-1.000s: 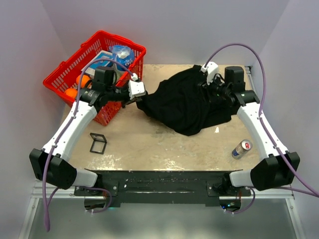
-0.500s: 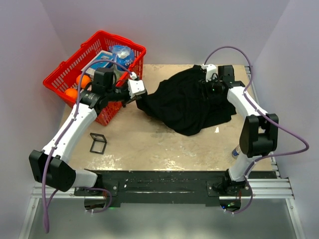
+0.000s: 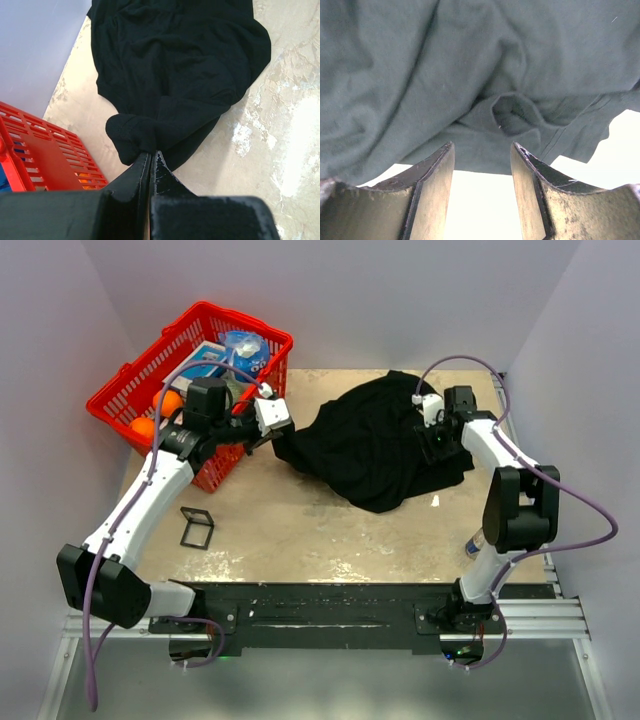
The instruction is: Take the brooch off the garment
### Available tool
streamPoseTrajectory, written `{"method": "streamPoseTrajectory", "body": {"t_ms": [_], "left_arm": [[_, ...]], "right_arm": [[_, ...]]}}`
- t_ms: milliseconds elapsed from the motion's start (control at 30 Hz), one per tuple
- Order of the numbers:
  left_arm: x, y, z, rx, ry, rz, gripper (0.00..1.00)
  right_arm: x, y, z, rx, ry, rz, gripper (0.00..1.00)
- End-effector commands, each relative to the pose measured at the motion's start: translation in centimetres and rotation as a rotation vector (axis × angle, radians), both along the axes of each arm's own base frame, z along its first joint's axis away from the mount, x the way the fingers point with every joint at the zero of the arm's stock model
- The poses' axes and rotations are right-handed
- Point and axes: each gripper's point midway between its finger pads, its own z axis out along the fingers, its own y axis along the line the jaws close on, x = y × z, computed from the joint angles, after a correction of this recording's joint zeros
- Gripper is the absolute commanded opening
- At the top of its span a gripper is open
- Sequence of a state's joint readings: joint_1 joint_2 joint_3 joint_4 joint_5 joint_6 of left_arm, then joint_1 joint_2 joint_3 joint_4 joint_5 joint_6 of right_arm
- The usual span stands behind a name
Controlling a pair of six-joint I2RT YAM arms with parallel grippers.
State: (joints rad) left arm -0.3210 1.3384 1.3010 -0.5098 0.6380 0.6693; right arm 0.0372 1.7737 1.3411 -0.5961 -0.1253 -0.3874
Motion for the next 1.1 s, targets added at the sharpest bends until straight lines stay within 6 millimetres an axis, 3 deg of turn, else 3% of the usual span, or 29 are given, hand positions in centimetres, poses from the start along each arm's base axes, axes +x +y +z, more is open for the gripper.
{"method": "streamPoseTrajectory", "body": {"t_ms": [0, 500, 600, 633, 733, 833, 900, 1033, 1067], "left_arm": [[0.1, 0.0, 1.8, -0.046, -0.042, 0.015, 0.00], [0.4, 0.1, 1.9, -0.053, -0.026, 0.040, 0.00], [0.7, 0.0, 2.1, -0.055, -0.030, 0.041, 0.00], [0.7, 0.0, 2.2, -0.055, -0.030, 0.041, 0.00], [1.0, 0.0, 2.6, -0.045, -0.048, 0.041, 0.00], [1.7, 0.4, 3.5, -0.032, -0.098, 0.062, 0.00], [2.6, 0.7, 4.4, -0.042, -0.129, 0.099, 0.00], [6.4, 1.5, 8.0, -0.109, -0.228, 0.257, 0.00], [7.6, 1.6, 9.0, -0.129, -0.241, 0.294, 0.00]], "right_arm": [[0.1, -0.6, -0.2, -0.045, -0.001, 0.004, 0.52], [2.6, -0.3, -2.7, -0.034, -0.021, 0.020, 0.48], [3.1, -0.6, -3.1, -0.046, -0.023, 0.008, 0.34], [3.5, -0.6, -2.8, -0.050, -0.040, 0.006, 0.20], [5.0, -1.1, 0.8, -0.059, -0.138, -0.022, 0.01], [6.7, -1.6, 8.2, -0.041, -0.325, -0.052, 0.00], [7.3, -1.7, 14.2, -0.028, -0.490, -0.061, 0.00], [7.7, -2.8, 25.0, -0.037, -0.756, -0.099, 0.00], [7.7, -3.1, 26.4, -0.043, -0.792, -0.114, 0.00]]}}
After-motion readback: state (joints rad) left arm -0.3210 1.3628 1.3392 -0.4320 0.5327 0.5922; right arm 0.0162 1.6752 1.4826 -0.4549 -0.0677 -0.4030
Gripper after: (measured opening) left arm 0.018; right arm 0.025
